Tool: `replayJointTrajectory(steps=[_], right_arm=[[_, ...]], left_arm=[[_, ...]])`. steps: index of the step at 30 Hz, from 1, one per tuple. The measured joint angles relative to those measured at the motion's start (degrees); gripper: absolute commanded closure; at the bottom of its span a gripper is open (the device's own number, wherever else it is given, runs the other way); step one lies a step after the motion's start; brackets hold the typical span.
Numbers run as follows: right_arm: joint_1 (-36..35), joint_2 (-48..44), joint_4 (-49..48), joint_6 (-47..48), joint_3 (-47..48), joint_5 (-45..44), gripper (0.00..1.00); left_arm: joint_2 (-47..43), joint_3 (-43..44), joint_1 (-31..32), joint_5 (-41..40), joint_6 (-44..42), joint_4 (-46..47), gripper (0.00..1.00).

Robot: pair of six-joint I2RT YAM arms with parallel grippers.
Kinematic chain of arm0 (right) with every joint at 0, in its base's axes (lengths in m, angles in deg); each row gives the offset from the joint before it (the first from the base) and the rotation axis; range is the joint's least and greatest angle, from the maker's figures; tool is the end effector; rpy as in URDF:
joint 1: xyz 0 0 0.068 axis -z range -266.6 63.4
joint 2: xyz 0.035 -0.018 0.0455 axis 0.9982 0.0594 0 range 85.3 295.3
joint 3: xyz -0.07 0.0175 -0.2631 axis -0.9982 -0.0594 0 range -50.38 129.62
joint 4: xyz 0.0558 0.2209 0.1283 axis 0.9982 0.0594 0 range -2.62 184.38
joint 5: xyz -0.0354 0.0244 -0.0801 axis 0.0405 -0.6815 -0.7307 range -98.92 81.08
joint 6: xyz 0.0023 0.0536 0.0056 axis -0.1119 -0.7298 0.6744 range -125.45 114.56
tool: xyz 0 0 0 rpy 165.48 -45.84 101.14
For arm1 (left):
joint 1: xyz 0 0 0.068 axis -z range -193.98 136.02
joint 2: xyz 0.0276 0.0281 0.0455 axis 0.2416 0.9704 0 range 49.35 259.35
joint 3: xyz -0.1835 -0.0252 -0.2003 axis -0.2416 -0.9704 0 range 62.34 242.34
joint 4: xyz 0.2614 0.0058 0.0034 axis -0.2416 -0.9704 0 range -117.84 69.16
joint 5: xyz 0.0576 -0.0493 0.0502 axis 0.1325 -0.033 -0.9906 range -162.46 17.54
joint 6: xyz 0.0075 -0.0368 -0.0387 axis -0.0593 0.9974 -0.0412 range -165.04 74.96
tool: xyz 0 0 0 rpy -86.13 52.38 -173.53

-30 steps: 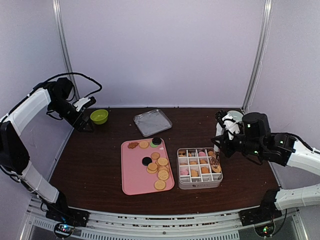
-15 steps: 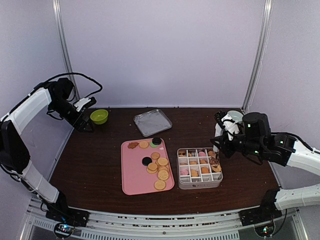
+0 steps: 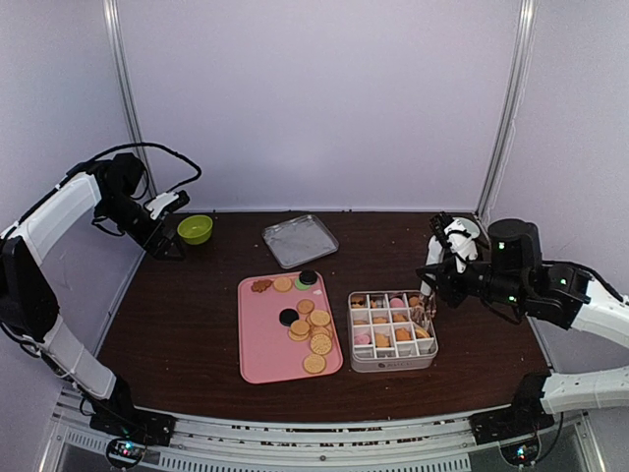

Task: Pack the cookies
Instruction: Pick up the fake cookies from the plate.

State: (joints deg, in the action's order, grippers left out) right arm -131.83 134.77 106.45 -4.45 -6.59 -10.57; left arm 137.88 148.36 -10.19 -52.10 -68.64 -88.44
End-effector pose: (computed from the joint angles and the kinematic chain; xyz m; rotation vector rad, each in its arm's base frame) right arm 0.1400 0.1396 0.3036 -0.7809 1.8774 0.4628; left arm 0.2956 -0.0320 0.3257 0.7254 2.6164 -0.3983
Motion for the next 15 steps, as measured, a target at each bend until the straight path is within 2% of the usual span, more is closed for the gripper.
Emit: replayJointTrajectory(steps=[7, 15], right_arm=[[-0.11, 2.73, -2.78, -1.86, 3.3, 1.97, 0.66], [-6.62, 15.89, -12.94, -3.96, 11.56, 3.23, 0.67]], left_arm=[[0.0, 0.0, 0.0, 0.02, 0.0, -0.02, 0.02], [-0.02, -0.26, 0.0, -0.55, 0.0, 0.04, 0.02]])
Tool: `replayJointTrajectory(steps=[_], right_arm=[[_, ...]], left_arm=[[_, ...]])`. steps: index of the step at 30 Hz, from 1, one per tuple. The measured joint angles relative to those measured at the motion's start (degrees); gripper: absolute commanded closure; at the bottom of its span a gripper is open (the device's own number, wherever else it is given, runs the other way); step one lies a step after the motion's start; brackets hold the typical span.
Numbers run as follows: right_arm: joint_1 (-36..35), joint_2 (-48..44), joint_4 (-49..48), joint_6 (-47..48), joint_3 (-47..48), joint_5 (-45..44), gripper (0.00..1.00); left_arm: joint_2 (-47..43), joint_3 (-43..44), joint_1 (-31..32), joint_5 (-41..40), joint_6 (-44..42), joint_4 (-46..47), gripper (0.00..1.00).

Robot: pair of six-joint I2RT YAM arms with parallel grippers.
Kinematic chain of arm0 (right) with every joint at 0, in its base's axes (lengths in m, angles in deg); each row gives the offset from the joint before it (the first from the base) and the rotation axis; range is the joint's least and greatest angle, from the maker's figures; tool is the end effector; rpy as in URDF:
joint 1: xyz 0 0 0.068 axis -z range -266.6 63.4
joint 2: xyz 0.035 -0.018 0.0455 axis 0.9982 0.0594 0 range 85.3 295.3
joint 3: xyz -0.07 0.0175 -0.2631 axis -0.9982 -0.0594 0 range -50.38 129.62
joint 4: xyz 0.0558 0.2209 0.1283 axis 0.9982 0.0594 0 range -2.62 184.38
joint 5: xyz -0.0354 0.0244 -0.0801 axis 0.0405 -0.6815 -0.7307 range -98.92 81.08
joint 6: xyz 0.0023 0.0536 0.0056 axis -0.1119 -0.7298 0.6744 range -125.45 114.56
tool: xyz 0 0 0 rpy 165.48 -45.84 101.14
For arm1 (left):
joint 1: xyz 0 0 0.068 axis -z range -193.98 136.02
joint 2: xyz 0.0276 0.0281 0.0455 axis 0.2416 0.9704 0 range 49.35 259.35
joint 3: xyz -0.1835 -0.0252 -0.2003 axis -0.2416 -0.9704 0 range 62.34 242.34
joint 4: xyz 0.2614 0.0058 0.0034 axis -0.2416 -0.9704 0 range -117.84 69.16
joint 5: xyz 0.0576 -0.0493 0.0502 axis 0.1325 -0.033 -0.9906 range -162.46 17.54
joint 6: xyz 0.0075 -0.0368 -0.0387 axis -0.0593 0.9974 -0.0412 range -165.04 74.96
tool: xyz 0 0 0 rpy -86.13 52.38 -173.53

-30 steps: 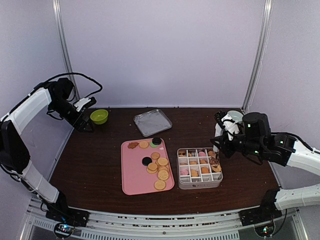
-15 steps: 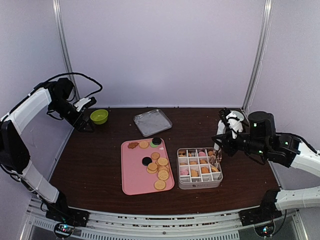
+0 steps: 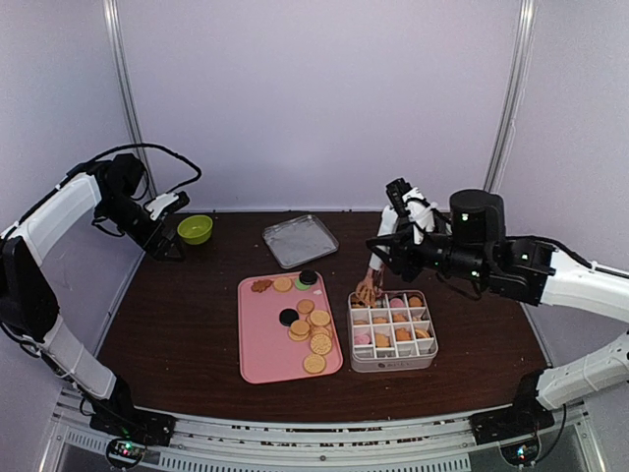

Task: Pack the cookies
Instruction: Pick up the fake cookies from the plate.

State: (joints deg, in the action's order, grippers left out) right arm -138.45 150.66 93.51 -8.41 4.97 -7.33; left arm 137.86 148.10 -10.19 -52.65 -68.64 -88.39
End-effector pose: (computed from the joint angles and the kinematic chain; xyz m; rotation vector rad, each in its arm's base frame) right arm 0.1642 0.2105 0.3394 -0.8084 1.7303 0.6841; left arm 0.2955 -0.0316 0.3244 0.7240 2.6233 -0.3867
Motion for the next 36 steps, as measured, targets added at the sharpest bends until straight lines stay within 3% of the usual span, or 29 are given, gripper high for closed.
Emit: replayJointTrajectory(steps=[6, 15, 26, 36], right_arm=[[-4.22, 14.67, -6.43, -0.68, 7.43, 0.15, 0.66], [-4.37, 33.48, -11.32, -1.38, 21.16, -3.08, 0.66], [-3.32, 42.6, -13.51, -1.95, 25.09, -6.84, 0.64], [-2.91, 44.19, -15.34, -4.42, 25.09, -6.38, 0.61]], left_arm=[[0.0, -0.5, 0.0, -0.39, -0.02, -0.02, 0.02], [0.0, -1.16, 0.0, -0.55, -0.07, -0.02, 0.02], [-0.02, -1.16, 0.0, -0.55, -0.17, -0.02, 0.02], [0.0, -1.16, 0.0, -0.55, -0.35, -0.02, 0.02]])
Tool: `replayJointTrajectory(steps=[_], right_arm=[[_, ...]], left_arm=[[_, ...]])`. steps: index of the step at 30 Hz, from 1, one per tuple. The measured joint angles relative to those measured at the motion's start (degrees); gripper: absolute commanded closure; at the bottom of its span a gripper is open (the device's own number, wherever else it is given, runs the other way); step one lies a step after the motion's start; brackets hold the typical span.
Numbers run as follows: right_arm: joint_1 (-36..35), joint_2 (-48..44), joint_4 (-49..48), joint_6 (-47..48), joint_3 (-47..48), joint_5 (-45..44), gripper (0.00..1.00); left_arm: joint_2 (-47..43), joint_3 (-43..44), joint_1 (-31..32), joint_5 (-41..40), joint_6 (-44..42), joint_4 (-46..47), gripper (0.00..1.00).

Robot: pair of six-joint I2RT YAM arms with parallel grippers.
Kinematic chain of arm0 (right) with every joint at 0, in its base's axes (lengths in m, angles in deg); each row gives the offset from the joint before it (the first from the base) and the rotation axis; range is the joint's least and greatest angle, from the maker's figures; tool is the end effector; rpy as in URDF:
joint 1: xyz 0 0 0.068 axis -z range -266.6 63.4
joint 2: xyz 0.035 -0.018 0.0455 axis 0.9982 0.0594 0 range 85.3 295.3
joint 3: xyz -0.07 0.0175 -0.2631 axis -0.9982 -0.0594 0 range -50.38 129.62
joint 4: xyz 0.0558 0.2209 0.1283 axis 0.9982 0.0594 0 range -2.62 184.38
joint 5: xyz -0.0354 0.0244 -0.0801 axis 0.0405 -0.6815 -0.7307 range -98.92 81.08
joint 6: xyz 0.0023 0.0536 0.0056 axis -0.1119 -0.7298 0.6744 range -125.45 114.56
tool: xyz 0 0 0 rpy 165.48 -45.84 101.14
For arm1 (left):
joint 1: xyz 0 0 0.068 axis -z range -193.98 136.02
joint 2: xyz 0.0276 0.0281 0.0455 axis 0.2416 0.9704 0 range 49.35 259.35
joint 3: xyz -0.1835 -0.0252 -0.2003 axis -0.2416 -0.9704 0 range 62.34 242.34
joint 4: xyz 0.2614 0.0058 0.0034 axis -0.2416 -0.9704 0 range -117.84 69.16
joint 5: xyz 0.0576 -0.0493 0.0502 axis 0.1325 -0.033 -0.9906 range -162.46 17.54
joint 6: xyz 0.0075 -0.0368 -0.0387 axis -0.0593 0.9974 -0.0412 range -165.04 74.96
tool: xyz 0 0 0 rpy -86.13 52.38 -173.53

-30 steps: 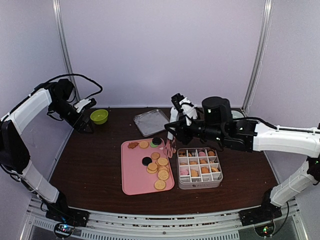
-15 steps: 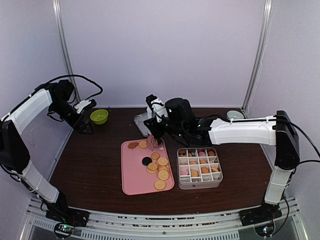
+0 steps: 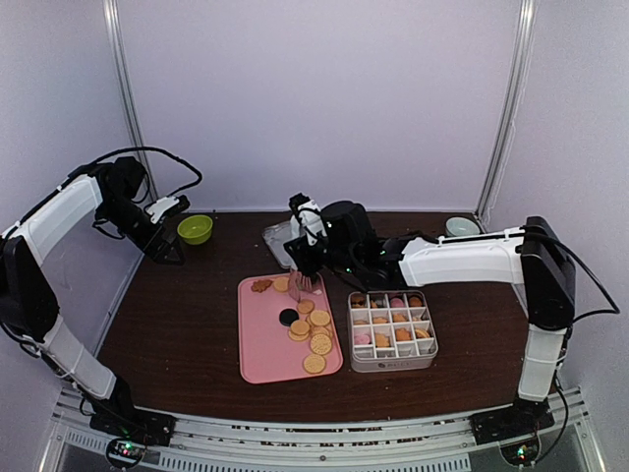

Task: Pack the cookies
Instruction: Pick up the fake cookies from the plate.

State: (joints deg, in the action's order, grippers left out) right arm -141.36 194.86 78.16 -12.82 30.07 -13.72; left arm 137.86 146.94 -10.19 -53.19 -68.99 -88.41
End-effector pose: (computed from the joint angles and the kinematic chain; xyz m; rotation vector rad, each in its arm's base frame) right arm 0.2648 0.3696 0.2581 -0.7387 1.8274 0.6425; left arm 0.2944 -0.0312 0.3185 0.7309 2.6438 -0.3801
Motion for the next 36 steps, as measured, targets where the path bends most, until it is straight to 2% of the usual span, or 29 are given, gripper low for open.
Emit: replayJointTrajectory(steps=[27, 30, 36], right_arm=[[0.0, 0.04, -8.48, -2.51, -8.39, -2.67, 0.61], [-0.09, -1.11, -9.73, -3.54, -10.38, -2.19, 0.66], [-0.13, -1.77, -9.64, -4.85, -10.99, -1.92, 0.83]], left_arm=[[0.0, 0.0, 0.02, -0.02, 0.02, 0.0, 0.02], [0.0, 0.0, 0.0, -0.02, 0.02, -0.02, 0.02], [0.0, 0.0, 0.0, 0.0, 0.02, 0.0, 0.02]])
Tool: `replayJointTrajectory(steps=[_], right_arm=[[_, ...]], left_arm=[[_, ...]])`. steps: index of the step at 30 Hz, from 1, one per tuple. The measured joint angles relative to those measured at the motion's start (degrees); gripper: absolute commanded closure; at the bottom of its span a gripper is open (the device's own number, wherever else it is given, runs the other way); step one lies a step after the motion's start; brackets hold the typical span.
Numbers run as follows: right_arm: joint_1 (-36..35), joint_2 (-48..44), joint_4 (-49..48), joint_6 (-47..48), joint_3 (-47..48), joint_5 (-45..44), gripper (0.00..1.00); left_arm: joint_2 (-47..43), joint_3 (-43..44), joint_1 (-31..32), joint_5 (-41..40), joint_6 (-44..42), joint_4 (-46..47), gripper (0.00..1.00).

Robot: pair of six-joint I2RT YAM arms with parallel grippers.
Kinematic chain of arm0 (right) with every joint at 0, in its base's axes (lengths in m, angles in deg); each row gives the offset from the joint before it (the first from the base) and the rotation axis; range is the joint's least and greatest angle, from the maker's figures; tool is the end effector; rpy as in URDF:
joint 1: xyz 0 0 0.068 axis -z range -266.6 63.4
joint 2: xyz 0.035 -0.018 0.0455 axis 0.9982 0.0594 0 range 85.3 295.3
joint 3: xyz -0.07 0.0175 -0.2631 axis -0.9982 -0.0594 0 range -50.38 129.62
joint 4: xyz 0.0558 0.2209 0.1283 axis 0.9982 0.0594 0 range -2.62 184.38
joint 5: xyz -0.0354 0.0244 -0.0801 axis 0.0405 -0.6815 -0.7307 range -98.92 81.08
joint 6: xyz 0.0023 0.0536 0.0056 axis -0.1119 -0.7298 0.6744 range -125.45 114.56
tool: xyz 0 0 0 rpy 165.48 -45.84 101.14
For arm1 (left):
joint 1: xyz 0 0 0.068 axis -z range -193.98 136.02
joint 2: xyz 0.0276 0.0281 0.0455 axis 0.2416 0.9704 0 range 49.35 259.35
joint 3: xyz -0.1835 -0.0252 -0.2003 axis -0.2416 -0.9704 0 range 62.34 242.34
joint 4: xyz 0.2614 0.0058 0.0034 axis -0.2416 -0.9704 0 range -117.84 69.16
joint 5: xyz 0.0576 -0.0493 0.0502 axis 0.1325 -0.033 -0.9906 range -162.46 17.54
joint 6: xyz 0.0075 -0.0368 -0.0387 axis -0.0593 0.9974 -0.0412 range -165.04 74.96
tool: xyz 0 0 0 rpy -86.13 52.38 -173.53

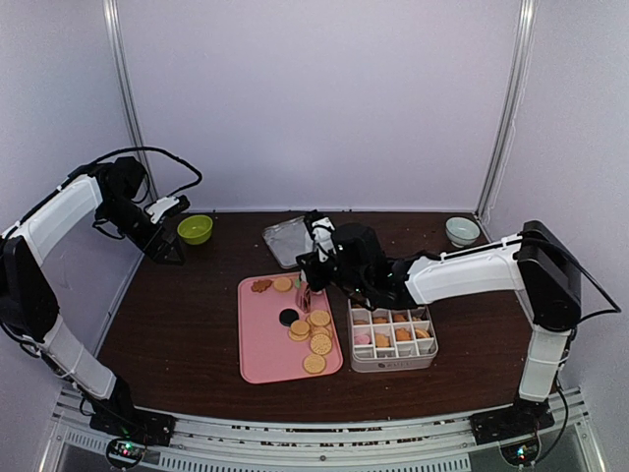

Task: Pack the cookies
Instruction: Pick up the fake cookies from the plate.

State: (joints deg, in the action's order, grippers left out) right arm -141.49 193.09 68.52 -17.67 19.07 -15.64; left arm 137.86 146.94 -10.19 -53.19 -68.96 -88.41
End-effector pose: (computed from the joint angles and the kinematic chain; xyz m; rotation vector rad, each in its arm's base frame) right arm 0.2526 0.3519 0.2234 -0.6392 1.8607 0.6719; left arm 0.2944 -0.0312 0.3185 0.7302 2.6441 -0.3803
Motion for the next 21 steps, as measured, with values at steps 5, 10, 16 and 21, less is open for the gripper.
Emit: replayJointTrajectory(steps=[5, 10, 16, 21], right_arm=[[0.0, -1.46, 2.8, -0.02, 0.04, 0.07, 0.98], [0.02, -4.57, 5.84, 0.31, 0.5, 0.0, 1.0], [0.02, -15.39, 9.14, 1.33, -1.27, 0.04, 1.0], [-0.11, -29.2, 10.86, 1.92, -7.56, 0.92, 1.0]], left_arm=[[0.0, 0.0, 0.0, 0.0, 0.0, 0.0, 0.02], [0.0, 0.0, 0.0, 0.0, 0.0, 0.0, 0.02], [0.0, 0.0, 0.0, 0.0, 0.0, 0.0, 0.02], [0.0, 0.0, 0.0, 0.02, 0.0, -0.02, 0.02]])
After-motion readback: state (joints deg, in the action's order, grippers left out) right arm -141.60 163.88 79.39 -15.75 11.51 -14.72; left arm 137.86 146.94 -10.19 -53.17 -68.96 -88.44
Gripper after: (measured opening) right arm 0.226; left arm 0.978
